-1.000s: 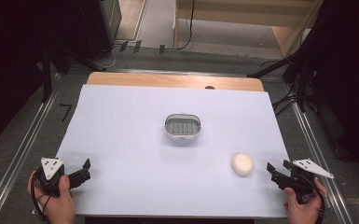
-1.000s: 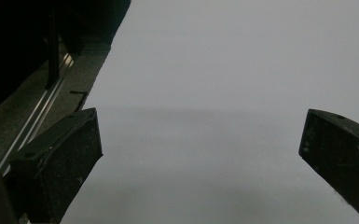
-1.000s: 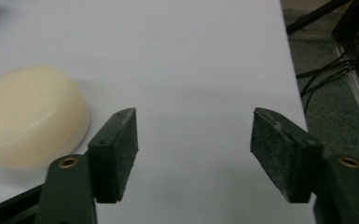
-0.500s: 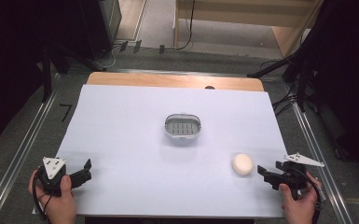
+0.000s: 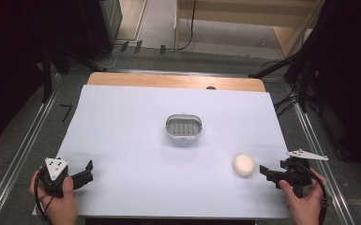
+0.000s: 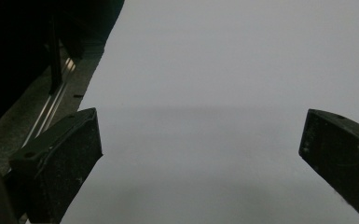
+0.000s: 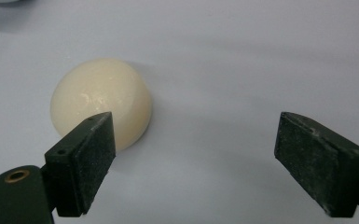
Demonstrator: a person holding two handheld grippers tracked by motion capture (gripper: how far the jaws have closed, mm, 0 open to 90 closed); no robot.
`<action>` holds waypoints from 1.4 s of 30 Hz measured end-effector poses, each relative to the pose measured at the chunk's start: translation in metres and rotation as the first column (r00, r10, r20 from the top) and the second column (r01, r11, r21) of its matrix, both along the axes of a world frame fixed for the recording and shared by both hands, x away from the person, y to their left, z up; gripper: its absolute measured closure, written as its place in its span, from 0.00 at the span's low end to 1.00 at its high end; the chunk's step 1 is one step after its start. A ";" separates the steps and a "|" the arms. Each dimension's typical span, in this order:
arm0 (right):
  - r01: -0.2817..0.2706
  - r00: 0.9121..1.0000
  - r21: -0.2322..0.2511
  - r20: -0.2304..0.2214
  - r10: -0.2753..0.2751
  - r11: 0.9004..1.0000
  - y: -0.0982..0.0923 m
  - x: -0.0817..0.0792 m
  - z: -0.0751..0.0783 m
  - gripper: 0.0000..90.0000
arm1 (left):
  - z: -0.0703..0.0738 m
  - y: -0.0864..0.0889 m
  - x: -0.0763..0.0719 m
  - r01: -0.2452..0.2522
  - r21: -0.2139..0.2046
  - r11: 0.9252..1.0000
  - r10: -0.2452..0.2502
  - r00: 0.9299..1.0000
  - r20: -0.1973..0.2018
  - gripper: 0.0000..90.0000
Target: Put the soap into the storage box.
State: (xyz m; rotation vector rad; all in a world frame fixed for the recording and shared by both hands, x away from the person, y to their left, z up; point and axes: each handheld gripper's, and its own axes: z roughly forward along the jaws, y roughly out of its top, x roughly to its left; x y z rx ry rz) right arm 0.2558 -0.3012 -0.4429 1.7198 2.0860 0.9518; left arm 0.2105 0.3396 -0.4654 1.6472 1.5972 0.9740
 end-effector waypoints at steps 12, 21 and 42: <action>-0.021 0.999 0.016 -0.024 0.022 1.000 0.009 0.003 0.001 0.14 | 0.000 -0.001 0.000 0.003 0.006 1.000 -0.003 1.000 -0.003 0.00; -0.051 0.998 0.025 -0.029 0.051 0.998 0.027 0.008 0.005 0.14 | 0.000 0.000 0.000 0.003 0.002 1.000 -0.003 1.000 -0.003 0.00; -0.110 0.992 0.019 -0.065 0.111 0.994 0.061 0.019 -0.004 0.15 | 0.000 0.000 0.001 0.004 0.001 1.000 -0.004 1.000 -0.008 0.00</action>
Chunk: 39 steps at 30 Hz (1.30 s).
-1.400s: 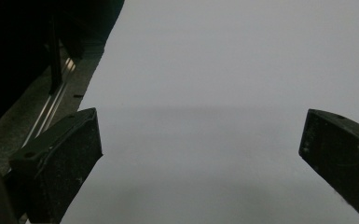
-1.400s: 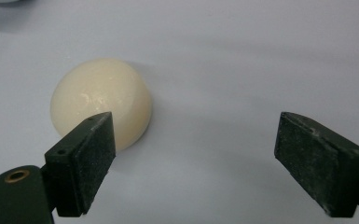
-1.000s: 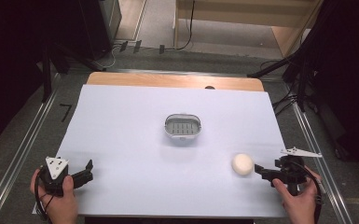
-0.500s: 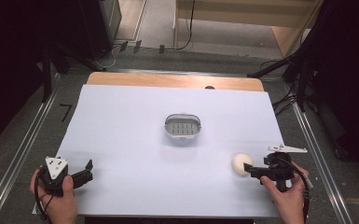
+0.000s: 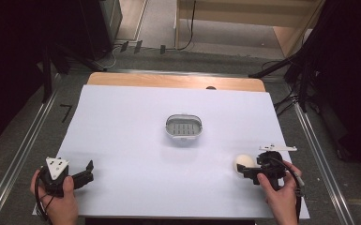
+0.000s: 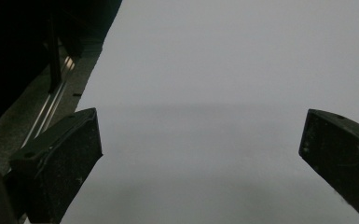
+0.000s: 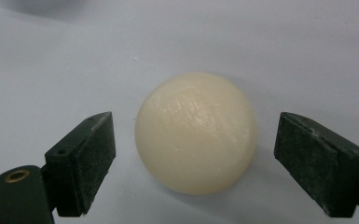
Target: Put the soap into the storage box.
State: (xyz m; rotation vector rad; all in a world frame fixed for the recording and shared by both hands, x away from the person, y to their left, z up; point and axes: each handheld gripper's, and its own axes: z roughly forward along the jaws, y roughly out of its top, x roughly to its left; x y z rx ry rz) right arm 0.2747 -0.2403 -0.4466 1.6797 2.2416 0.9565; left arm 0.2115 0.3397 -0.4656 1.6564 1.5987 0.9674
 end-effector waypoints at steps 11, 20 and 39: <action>-0.011 1.000 -0.019 -0.005 0.011 1.000 0.010 0.005 -0.006 0.15 | 0.000 0.000 0.000 0.001 0.000 1.000 -0.001 1.000 -0.005 0.00; 0.041 0.999 -0.031 -0.025 -0.041 0.999 0.010 0.008 -0.012 0.19 | 0.000 0.000 0.001 0.003 -0.003 1.000 -0.003 1.000 -0.007 0.00; 0.067 0.997 -0.019 -0.036 -0.067 0.998 0.013 0.011 -0.019 0.26 | 0.000 0.000 0.001 0.002 0.000 1.000 -0.002 1.000 -0.012 0.00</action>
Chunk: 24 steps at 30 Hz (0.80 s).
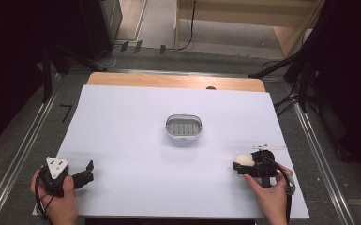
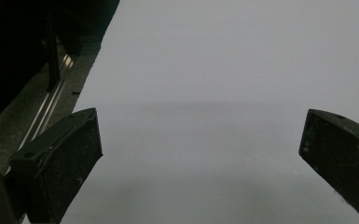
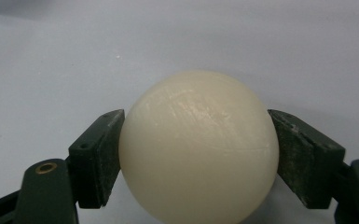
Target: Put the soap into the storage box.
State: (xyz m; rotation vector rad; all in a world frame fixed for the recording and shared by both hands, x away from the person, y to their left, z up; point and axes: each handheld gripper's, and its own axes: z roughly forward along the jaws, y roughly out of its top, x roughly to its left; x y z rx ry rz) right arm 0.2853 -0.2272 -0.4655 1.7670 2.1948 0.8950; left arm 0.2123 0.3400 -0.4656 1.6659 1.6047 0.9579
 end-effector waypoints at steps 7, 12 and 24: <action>-0.007 1.000 0.021 -0.015 0.007 1.000 -0.002 0.001 0.000 0.26 | 0.000 0.000 0.000 -0.001 0.000 1.000 0.001 1.000 0.001 0.00; -0.011 1.000 0.002 -0.019 0.011 1.000 0.002 0.001 0.001 0.26 | 0.000 -0.001 0.001 -0.002 0.007 1.000 0.002 1.000 -0.004 0.00; -0.006 1.000 0.008 -0.008 0.006 1.000 0.006 0.000 0.010 0.27 | 0.000 -0.001 0.001 -0.001 0.008 1.000 0.001 1.000 -0.003 0.00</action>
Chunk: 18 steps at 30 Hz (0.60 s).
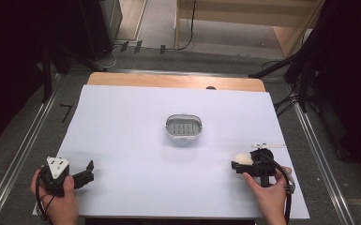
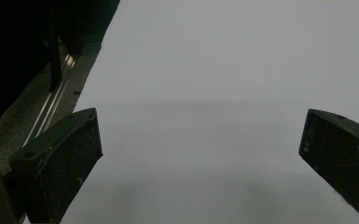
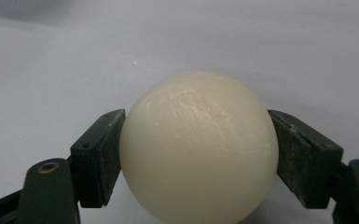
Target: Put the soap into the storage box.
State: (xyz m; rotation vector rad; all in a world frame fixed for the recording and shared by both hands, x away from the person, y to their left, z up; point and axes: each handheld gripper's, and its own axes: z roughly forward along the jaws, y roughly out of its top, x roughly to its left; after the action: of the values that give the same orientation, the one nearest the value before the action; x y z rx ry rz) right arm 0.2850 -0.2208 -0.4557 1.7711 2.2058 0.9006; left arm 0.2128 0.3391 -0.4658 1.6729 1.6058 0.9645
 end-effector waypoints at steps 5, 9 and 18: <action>-0.011 1.000 0.016 0.008 0.011 1.000 0.001 0.001 0.003 0.27 | 0.000 0.001 0.000 -0.001 -0.004 1.000 0.001 1.000 0.002 0.00; -0.015 1.000 0.015 0.007 0.015 1.000 0.004 0.002 0.003 0.27 | 0.000 0.000 -0.001 0.000 -0.002 1.000 0.000 1.000 0.003 0.00; -0.035 0.999 0.023 0.010 0.035 0.999 0.010 0.006 0.010 0.27 | 0.000 0.001 -0.001 -0.002 -0.009 1.000 0.002 1.000 0.004 0.00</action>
State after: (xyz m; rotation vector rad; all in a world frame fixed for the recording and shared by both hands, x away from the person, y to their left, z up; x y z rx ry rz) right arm 0.2911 -0.2109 -0.4461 1.7393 2.2364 0.9432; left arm 0.2122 0.3399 -0.4656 1.6626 1.6071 0.9602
